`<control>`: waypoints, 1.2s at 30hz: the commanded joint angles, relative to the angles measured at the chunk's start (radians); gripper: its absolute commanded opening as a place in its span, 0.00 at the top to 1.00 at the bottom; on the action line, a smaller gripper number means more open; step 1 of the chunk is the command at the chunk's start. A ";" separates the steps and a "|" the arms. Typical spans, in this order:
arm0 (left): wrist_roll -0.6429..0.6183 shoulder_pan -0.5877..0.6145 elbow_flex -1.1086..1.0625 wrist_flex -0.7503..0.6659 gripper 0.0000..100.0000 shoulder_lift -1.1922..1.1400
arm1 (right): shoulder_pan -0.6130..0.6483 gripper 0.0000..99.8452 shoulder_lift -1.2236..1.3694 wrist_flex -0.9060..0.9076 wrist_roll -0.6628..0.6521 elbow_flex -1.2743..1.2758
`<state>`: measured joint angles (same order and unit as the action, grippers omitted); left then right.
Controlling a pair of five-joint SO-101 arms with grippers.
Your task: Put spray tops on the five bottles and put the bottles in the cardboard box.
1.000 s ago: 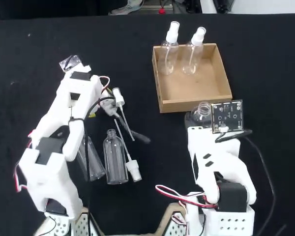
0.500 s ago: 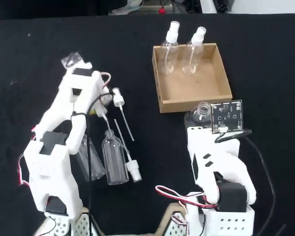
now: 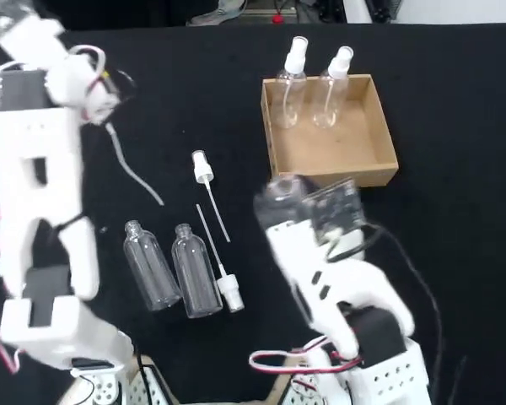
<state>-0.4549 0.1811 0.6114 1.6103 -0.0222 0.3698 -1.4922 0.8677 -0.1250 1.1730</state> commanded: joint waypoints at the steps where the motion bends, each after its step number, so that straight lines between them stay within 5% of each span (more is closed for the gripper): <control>1: 0.063 0.018 0.068 0.014 0.94 0.198 | 0.152 0.98 0.039 -0.098 0.009 -0.001; 6: 0.098 -0.044 0.077 0.011 0.94 0.393 | 0.212 0.98 0.203 -0.158 0.021 -0.051; 13: 0.130 -0.291 0.068 -0.104 0.94 0.606 | 0.218 0.98 0.317 -0.183 0.173 -0.093; 21: 0.287 -0.552 -0.021 -0.249 0.94 0.605 | 0.219 0.98 0.251 -0.187 0.163 -0.038; 28: 0.301 -0.610 -0.225 -0.419 0.94 0.595 | 0.218 0.98 0.140 -0.187 0.163 0.008; 36: 0.301 -0.650 -0.240 -0.428 0.94 0.583 | 0.218 0.98 0.116 -0.187 0.163 0.025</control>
<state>-0.1634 -0.4542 0.3705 1.2098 0.5685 0.5754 -1.3510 0.7066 0.0299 1.2037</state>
